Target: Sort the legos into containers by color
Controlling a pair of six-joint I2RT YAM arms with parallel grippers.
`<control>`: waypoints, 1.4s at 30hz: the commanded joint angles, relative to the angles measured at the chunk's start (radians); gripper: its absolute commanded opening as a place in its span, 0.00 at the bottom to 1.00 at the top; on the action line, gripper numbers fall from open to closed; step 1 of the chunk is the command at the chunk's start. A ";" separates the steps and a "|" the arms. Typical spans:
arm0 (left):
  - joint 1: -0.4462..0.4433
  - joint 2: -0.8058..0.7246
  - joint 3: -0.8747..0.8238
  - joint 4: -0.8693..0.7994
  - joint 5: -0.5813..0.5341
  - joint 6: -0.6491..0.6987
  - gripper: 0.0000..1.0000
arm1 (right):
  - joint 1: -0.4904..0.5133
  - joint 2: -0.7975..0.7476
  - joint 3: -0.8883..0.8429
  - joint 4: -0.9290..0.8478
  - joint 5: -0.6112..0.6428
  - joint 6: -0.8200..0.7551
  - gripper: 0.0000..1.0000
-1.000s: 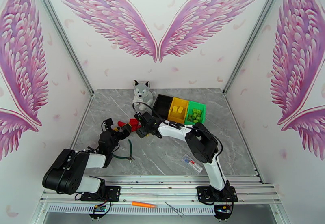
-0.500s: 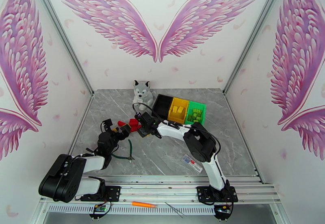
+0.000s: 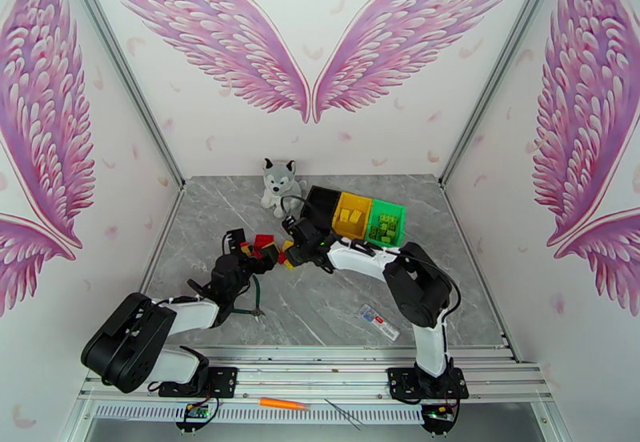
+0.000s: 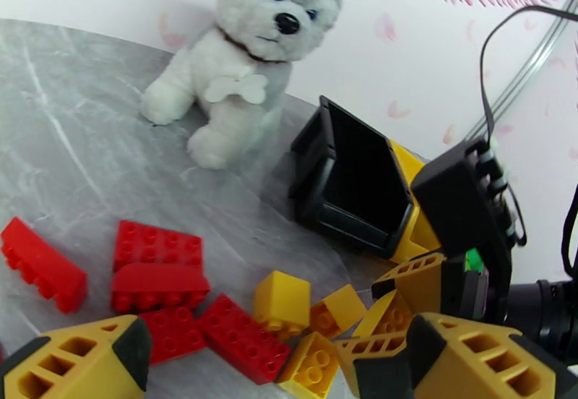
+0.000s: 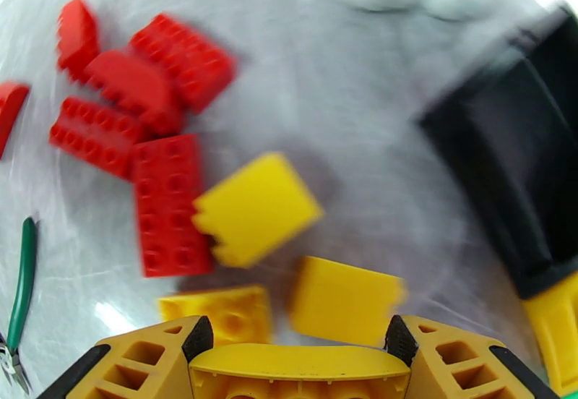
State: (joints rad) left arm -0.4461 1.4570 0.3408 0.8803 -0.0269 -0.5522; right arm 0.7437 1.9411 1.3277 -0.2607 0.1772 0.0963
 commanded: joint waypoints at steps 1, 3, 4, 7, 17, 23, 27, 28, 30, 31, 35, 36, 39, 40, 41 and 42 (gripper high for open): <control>-0.038 0.068 0.068 -0.007 -0.027 0.032 0.99 | -0.067 -0.090 -0.062 0.041 0.063 0.066 0.57; -0.065 0.114 0.110 -0.001 -0.026 0.038 0.99 | -0.111 -0.130 -0.099 0.049 0.081 0.091 0.57; -0.079 0.133 0.129 -0.001 -0.026 0.042 0.99 | -0.129 -0.147 -0.109 0.050 0.087 0.098 0.57; -0.117 0.184 0.187 -0.007 -0.028 0.055 0.99 | -0.186 -0.182 -0.114 0.044 0.106 0.120 0.57; -0.178 0.233 0.280 -0.056 -0.060 0.103 0.99 | -0.302 -0.082 0.087 -0.083 0.120 0.163 0.58; -0.172 0.226 0.274 -0.060 -0.064 0.109 0.99 | -0.318 -0.007 0.175 -0.134 0.120 0.187 0.74; -0.165 0.205 0.250 -0.061 -0.070 0.111 0.99 | -0.319 -0.006 0.184 -0.139 0.112 0.206 0.82; -0.162 0.197 0.243 -0.060 -0.072 0.110 0.99 | -0.317 -0.011 0.181 -0.139 0.109 0.210 0.83; -0.157 0.176 0.224 -0.061 -0.082 0.112 0.99 | -0.306 -0.031 0.165 -0.130 0.094 0.211 0.83; -0.154 0.166 0.216 -0.062 -0.086 0.112 0.99 | -0.299 -0.042 0.155 -0.122 0.090 0.209 0.83; -0.141 0.128 0.182 -0.072 -0.106 0.114 0.99 | -0.234 -0.096 0.093 -0.085 0.093 0.189 0.82; -0.135 0.119 0.174 -0.075 -0.109 0.113 0.99 | -0.215 -0.106 0.075 -0.077 0.092 0.188 0.81; -0.102 0.100 0.144 -0.070 -0.100 0.093 0.99 | -0.156 -0.125 0.021 -0.049 0.073 0.184 0.81; -0.087 0.095 0.132 -0.062 -0.091 0.082 0.99 | -0.136 -0.126 0.008 -0.044 0.070 0.180 0.81; -0.068 0.090 0.118 -0.051 -0.076 0.068 0.99 | -0.112 -0.124 -0.006 -0.038 0.070 0.176 0.81; -0.048 0.085 0.103 -0.037 -0.063 0.055 0.99 | -0.088 -0.118 -0.017 -0.035 0.067 0.174 0.82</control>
State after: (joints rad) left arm -0.5339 1.5738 0.4824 0.8318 -0.1120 -0.4629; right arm 0.6079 1.8408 1.3514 -0.3256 0.2653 0.2871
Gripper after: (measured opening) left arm 0.988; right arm 0.818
